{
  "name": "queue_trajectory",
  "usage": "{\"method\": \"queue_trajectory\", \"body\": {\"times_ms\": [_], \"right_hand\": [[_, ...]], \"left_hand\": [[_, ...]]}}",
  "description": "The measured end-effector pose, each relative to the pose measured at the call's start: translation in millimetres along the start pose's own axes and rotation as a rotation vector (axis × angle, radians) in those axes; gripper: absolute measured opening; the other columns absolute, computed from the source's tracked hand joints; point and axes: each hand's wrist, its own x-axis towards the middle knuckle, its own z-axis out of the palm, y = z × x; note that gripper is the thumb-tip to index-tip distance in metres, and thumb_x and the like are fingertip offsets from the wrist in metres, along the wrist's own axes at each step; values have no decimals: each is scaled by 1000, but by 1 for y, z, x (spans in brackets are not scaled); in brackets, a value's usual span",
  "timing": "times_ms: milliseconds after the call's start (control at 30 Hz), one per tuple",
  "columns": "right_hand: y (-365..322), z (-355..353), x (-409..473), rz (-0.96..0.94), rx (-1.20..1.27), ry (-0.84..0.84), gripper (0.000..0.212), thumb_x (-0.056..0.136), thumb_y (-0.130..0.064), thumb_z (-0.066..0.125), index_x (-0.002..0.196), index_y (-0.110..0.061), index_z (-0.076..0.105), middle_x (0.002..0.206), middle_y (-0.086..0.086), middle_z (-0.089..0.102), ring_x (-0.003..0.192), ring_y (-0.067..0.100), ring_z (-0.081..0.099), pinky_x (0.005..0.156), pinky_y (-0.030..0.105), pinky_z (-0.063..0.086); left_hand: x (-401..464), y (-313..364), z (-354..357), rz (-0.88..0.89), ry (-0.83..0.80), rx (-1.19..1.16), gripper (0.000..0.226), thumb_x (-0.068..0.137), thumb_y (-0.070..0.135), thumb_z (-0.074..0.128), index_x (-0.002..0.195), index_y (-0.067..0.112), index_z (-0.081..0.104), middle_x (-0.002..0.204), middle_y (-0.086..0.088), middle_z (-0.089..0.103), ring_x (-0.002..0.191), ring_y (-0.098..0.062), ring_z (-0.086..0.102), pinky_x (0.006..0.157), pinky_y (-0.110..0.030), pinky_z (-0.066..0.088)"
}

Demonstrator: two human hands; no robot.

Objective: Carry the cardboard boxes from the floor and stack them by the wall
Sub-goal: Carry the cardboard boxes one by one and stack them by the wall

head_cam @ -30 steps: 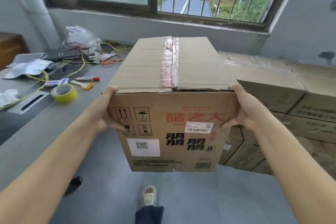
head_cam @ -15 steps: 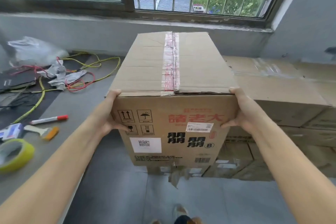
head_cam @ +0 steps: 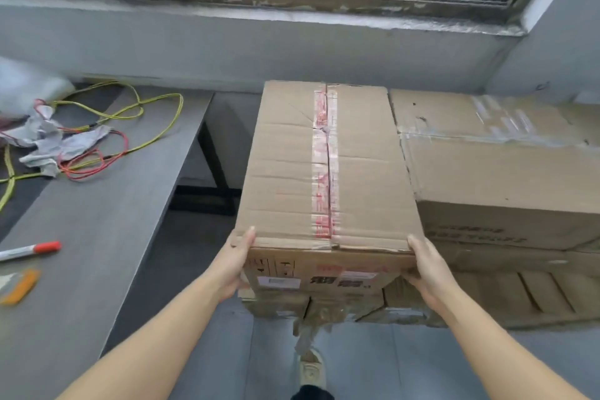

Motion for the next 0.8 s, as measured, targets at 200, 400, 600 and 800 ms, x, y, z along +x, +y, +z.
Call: {"method": "queue_trajectory", "body": {"times_ms": [200,400,600,800], "right_hand": [[-10,0,31,-25,-22,34,46,98,-37,49,137,-15,42,129,6,56,111,24,57,92,47,48],[-25,14,54,-15,-101,132,52,95,-41,52,135,-13,34,129,7,49,113,26,53,99,49,45],[-32,12,49,3,-203,116,56,94,-46,51,138,-13,37,138,6,46,123,26,46,106,49,38],[-45,-9,-20,-273,-361,89,54,92,-47,53,140,-25,38,146,-1,41,129,16,43,107,43,38]], "left_hand": [[21,21,16,73,-15,-74,36,94,44,51,127,28,46,116,-1,62,102,-19,58,72,-42,54],[40,38,27,81,61,-105,35,94,43,53,124,25,48,112,0,62,96,-15,58,65,-36,52],[37,39,22,20,98,20,40,89,53,56,120,28,50,116,-4,63,103,-24,56,84,-50,48],[-1,49,1,405,172,383,57,96,34,53,147,27,30,149,-8,39,132,-22,40,109,-47,36]]}}
